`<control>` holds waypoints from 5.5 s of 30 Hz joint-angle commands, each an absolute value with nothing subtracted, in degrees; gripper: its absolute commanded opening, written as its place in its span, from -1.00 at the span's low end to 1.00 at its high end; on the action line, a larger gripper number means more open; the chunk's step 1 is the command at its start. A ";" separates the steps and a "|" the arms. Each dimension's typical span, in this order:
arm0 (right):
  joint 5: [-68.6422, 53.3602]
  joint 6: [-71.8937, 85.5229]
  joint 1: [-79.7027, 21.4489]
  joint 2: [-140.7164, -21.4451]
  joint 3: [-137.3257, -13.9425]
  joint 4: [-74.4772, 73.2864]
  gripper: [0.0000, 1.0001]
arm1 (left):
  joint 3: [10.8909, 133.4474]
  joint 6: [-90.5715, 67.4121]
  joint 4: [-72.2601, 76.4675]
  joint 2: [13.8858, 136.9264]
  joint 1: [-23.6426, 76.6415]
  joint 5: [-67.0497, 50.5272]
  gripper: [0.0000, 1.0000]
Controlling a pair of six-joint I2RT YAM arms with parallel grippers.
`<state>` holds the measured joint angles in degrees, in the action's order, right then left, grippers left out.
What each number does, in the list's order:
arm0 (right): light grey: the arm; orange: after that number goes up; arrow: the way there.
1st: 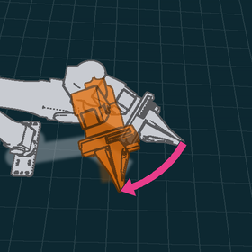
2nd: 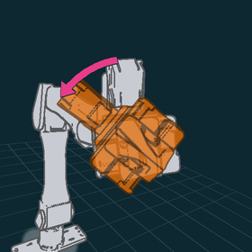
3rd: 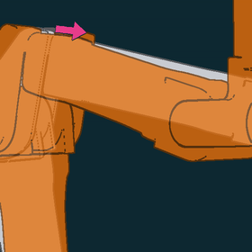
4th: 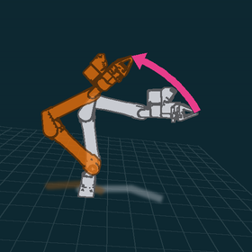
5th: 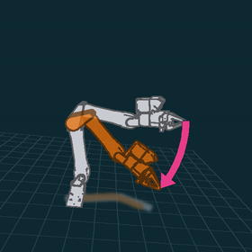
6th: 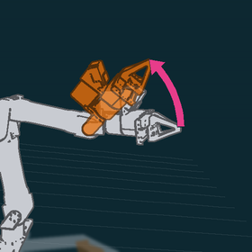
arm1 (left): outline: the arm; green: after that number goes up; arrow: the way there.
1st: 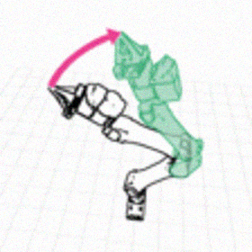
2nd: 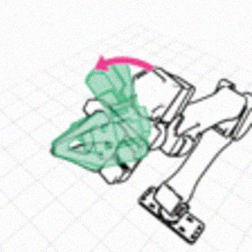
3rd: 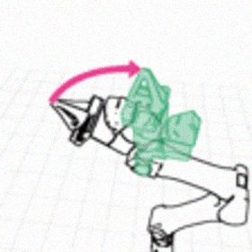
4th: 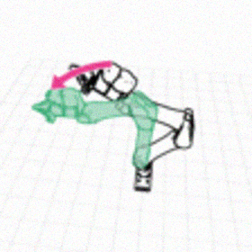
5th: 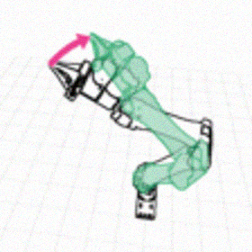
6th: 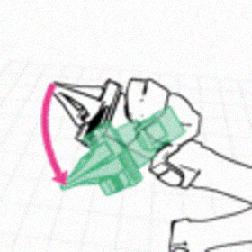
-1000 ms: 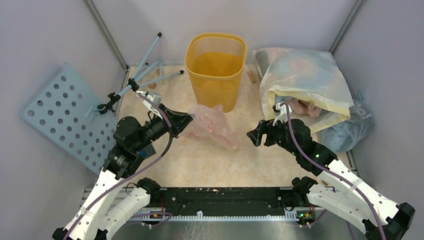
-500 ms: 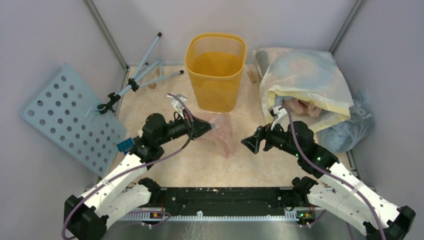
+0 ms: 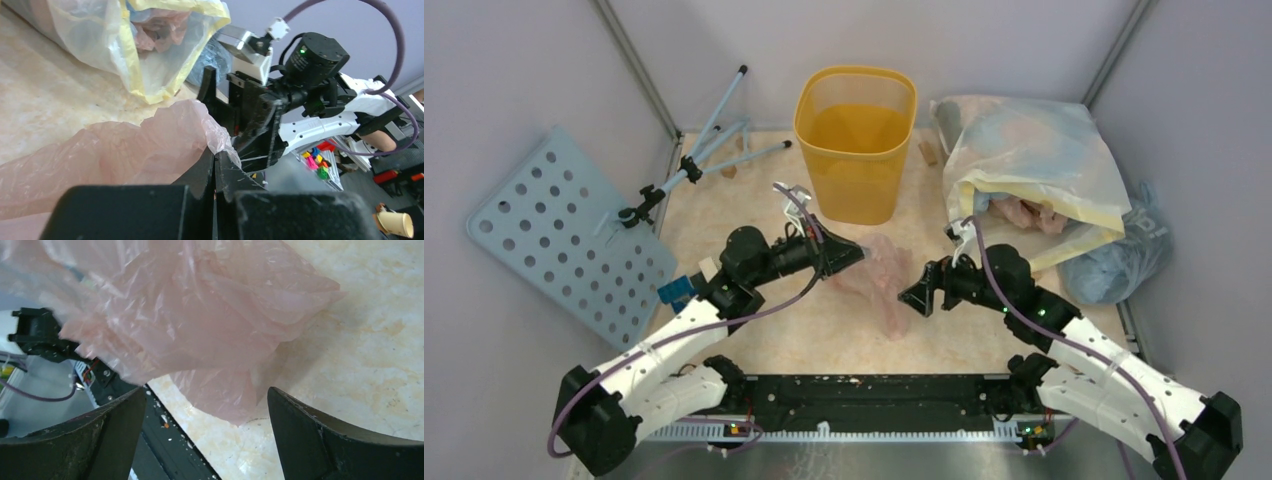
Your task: Put the trash bags into the trash bin
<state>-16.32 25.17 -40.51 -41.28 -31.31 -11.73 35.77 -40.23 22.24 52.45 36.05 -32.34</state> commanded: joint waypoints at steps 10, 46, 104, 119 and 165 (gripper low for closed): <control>4.25 30.80 -40.87 -46.04 -27.63 -9.47 0.82 | 43.52 -38.39 30.56 56.29 40.70 -28.35 -1.00; -5.93 19.28 -38.41 -39.83 -36.92 -10.01 0.81 | 50.31 -21.69 -5.67 48.56 41.48 -9.03 0.74; -9.34 36.65 -39.38 -62.13 -31.34 16.09 0.53 | 24.88 -26.93 14.78 59.57 37.25 -22.70 0.68; -3.65 34.18 -42.70 -61.36 -31.55 13.49 0.43 | 23.72 -28.42 23.45 72.74 42.16 -16.96 0.67; -5.26 9.59 -47.88 -50.81 -37.07 0.18 0.70 | 19.27 -27.77 5.99 58.56 44.14 -15.79 -1.00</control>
<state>-5.69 14.26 -44.66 -45.84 -31.77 -1.74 19.68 -27.44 5.08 60.40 44.03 -14.76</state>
